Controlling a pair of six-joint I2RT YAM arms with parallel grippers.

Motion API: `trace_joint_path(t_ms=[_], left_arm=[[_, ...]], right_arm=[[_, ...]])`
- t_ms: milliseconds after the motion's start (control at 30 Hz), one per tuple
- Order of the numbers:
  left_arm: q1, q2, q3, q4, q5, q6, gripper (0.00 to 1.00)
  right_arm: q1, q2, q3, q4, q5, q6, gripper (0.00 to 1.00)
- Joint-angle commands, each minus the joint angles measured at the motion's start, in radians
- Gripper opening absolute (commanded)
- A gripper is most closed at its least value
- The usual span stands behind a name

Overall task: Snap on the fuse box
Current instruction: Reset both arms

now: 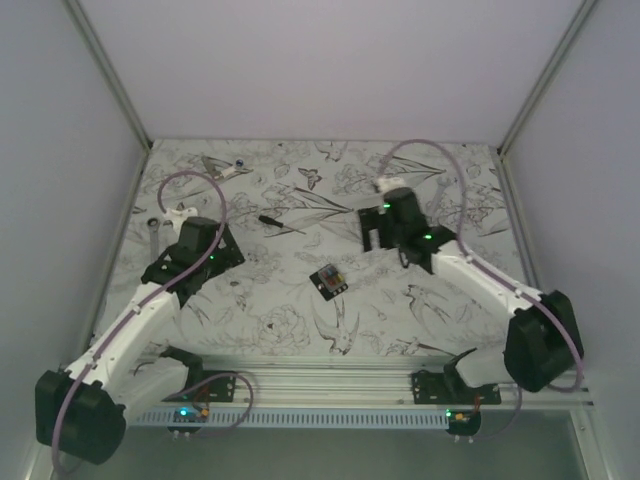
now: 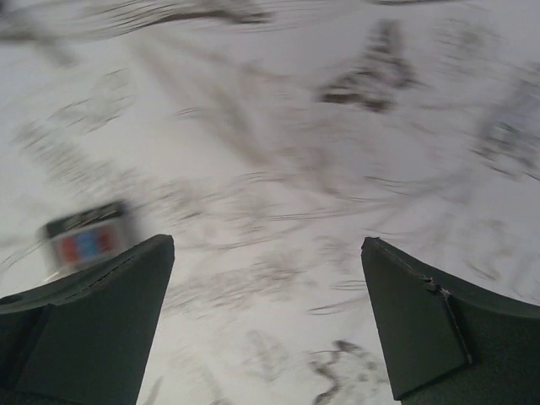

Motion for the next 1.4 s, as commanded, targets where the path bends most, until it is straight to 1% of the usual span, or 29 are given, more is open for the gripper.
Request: trace_joint_path(t_ms=[0,67,133,233,333,367,433,467,500,533,633,667,733,767,800,833,933,1367], left_arm=[[0.035,0.049,0.003,0.023,-0.379,0.126,1.0],[0.064,0.09,-0.009,0.094,-0.411,0.178,1.0],[0.103,0.133,-0.043,0.204,-0.402,0.236,1.0],[0.146,0.191,-0.127,0.463,-0.403,0.327,1.0],[0.195,0.275,-0.172,0.642,-0.352,0.402,1.0],[0.202,0.325,-0.168,0.67,-0.334,0.431,1.0],[0.204,0.413,-0.163,0.739,-0.343,0.488,1.0],[0.207,0.453,-0.167,0.781,-0.321,0.502,1.0],[0.21,0.486,-0.166,0.812,-0.294,0.512,1.0],[0.212,0.505,-0.179,0.865,-0.232,0.531,1.0],[0.208,0.491,-0.255,1.005,-0.122,0.59,1.0],[0.207,0.476,-0.288,1.049,-0.085,0.605,1.0],[0.207,0.481,-0.348,1.162,-0.011,0.635,1.0],[0.207,0.521,-0.362,1.219,0.028,0.657,1.0],[0.205,0.538,-0.354,1.24,0.057,0.678,1.0],[0.211,0.53,-0.351,1.214,0.074,0.672,1.0],[0.24,0.536,-0.33,1.183,0.099,0.651,1.0],[0.241,0.533,-0.328,1.176,0.117,0.657,1.0]], right_arm=[[-0.204,-0.107,-0.171,0.268,0.071,0.024,1.0],[-0.273,-0.151,-0.251,0.38,0.119,0.008,1.0],[-0.332,-0.186,-0.355,0.509,0.165,-0.01,1.0],[-0.422,-0.21,-0.49,0.749,0.215,-0.033,1.0],[-0.477,-0.196,-0.612,0.972,0.245,-0.041,1.0],[-0.49,-0.182,-0.647,1.047,0.25,-0.044,1.0],[-0.5,-0.135,-0.696,1.163,0.262,-0.069,1.0],[-0.504,-0.098,-0.725,1.232,0.262,-0.081,1.0],[-0.508,-0.057,-0.763,1.346,0.249,-0.087,0.99],[-0.509,-0.026,-0.799,1.444,0.213,-0.1,0.99],[-0.509,0.002,-0.821,1.508,0.129,-0.135,0.99],[-0.509,0.017,-0.842,1.56,0.099,-0.149,0.99],[-0.509,0.075,-0.874,1.683,0.087,-0.162,0.99],[-0.51,0.068,-0.86,1.64,0.082,-0.158,0.99],[-0.512,0.063,-0.838,1.584,0.066,-0.158,0.99],[-0.513,0.078,-0.824,1.585,0.056,-0.167,0.99],[-0.564,0.075,-0.78,1.486,-0.026,-0.135,0.99],[-0.57,0.07,-0.781,1.487,-0.038,-0.132,0.99]])
